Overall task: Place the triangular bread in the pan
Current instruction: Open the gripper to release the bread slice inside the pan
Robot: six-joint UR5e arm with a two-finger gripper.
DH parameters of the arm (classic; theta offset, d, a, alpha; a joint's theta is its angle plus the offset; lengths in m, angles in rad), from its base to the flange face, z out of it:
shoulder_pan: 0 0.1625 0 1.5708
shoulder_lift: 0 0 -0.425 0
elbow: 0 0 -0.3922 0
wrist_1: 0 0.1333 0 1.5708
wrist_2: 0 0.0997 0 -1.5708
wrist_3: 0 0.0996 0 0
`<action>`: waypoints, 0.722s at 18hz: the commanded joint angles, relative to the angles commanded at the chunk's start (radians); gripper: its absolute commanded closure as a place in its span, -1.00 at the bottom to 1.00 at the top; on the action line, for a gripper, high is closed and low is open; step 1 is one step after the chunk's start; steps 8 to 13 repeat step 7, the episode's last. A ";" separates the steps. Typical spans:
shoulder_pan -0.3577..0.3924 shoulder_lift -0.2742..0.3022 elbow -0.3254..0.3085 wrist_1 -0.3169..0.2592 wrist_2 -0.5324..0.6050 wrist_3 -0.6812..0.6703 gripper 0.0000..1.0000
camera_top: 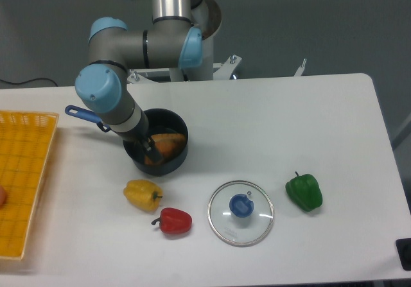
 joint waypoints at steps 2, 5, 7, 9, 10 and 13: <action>0.023 0.011 0.008 0.005 -0.003 0.003 -1.00; 0.058 0.021 0.020 0.005 -0.006 0.006 -1.00; 0.075 0.021 0.037 0.003 -0.009 0.006 -1.00; 0.075 0.021 0.037 0.003 -0.009 0.006 -1.00; 0.075 0.021 0.037 0.003 -0.009 0.006 -1.00; 0.075 0.021 0.037 0.003 -0.009 0.006 -1.00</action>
